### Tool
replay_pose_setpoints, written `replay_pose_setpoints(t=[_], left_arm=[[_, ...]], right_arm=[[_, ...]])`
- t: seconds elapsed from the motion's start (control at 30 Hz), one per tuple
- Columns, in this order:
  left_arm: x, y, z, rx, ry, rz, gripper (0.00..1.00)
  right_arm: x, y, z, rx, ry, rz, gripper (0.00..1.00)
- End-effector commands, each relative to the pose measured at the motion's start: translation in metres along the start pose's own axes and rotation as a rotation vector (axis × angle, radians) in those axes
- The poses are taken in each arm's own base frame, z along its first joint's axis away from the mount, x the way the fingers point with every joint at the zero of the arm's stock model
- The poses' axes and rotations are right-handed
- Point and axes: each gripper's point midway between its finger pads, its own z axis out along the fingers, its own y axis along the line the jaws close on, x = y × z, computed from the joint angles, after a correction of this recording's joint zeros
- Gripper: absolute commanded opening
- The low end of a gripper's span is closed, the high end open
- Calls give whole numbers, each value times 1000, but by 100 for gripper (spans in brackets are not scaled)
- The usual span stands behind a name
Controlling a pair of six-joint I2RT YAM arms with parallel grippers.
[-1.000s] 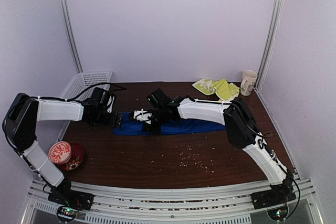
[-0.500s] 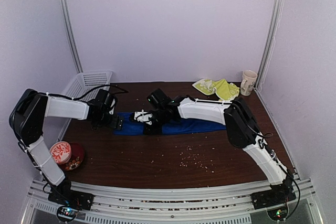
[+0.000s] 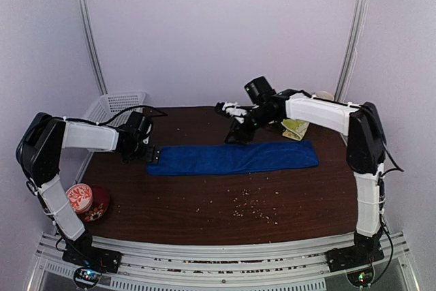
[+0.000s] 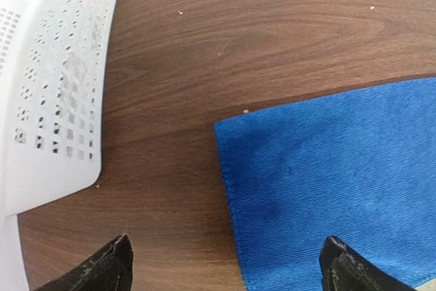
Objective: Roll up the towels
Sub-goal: Adjust the towel at the center of the board.
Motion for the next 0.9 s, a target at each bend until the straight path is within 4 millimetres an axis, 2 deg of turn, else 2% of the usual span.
replay_pose_setpoints(t=[0.0, 0.03, 0.17, 0.27, 0.33, 0.47, 0.6, 0.73, 0.87], left_arm=[[3, 3, -2, -59, 10, 59, 98], [5, 1, -2, -69, 17, 76, 98], [11, -5, -1, -123, 37, 139, 98], [17, -11, 1, -138, 55, 178, 98], [22, -13, 3, -146, 67, 197, 98], [30, -13, 8, -165, 92, 228, 98], [40, -13, 13, -193, 122, 268, 98], [48, -10, 17, -212, 145, 293, 98], [56, -9, 20, -218, 171, 312, 98]], right_arm=[[55, -59, -53, 162, 10, 232, 66], [77, -72, -63, 210, 36, 282, 66], [143, -115, -108, 392, 116, 424, 66], [186, -129, -136, 531, 216, 447, 67], [208, -132, -147, 601, 267, 448, 67], [238, -142, -153, 702, 323, 479, 67], [261, -148, -147, 733, 380, 503, 67], [284, -146, -138, 729, 459, 501, 67], [297, -140, -140, 738, 522, 479, 67]])
